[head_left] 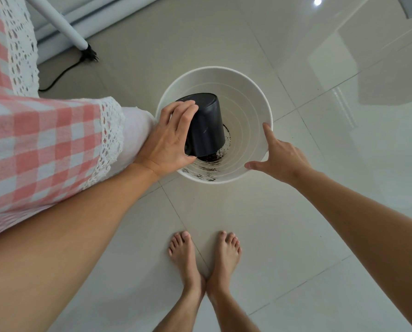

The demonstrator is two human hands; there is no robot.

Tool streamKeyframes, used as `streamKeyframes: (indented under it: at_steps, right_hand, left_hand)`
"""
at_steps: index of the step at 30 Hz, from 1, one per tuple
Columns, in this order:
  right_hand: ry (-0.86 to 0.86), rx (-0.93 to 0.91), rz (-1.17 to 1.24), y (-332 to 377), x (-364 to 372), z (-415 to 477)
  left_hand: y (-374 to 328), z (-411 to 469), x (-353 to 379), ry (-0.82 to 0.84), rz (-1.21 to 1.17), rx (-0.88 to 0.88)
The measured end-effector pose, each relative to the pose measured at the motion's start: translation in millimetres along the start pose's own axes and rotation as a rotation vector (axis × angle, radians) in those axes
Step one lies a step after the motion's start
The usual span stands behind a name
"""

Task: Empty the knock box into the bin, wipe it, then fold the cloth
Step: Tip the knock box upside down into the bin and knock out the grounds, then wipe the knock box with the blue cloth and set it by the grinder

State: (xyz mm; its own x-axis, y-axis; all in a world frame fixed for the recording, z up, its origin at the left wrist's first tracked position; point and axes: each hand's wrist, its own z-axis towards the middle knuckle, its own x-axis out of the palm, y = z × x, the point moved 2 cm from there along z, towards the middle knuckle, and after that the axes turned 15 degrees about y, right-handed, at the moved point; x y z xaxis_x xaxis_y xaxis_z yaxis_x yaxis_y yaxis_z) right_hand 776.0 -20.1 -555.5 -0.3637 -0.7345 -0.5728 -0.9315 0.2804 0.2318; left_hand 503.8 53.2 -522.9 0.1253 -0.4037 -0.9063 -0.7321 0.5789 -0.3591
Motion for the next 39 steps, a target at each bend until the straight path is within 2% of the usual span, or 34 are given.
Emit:
streamKeyframes:
  at_steps: [5,11,18,23,26,31,39]
  right_hand:
    - [0.009,-0.005,-0.015,0.2,-0.5,0.0]
    - [0.043,-0.038,0.004,1.5,-2.4,-5.4]
    - [0.014,-0.072,0.005,6.4,-21.9,-25.4]
    - [-0.036,-0.194,0.048,22.6,-49.7,-60.8]
    - [-0.041,-0.294,0.111,38.9,-65.5,-92.4]
    - [-0.15,-0.382,0.261,62.6,-99.8,-150.7]
    - [-0.231,-0.443,0.364,91.6,-185.3,-281.4]
  left_hand:
    - [2.2,-2.3,2.2,-0.008,-0.075,-0.052]
    - [-2.2,-1.7,0.0,0.009,-0.337,-0.244]
    - [0.9,-1.9,-8.1,0.116,-0.919,-0.565]
    - [-17.2,-7.2,-37.8,0.248,-1.362,-0.582]
    - [-36.0,-14.9,-62.1,0.265,-1.55,-0.6]
    - [-79.7,-28.7,-113.5,0.224,-1.711,-0.605]
    - [-167.7,-63.9,-246.6,0.19,-1.722,-0.605]
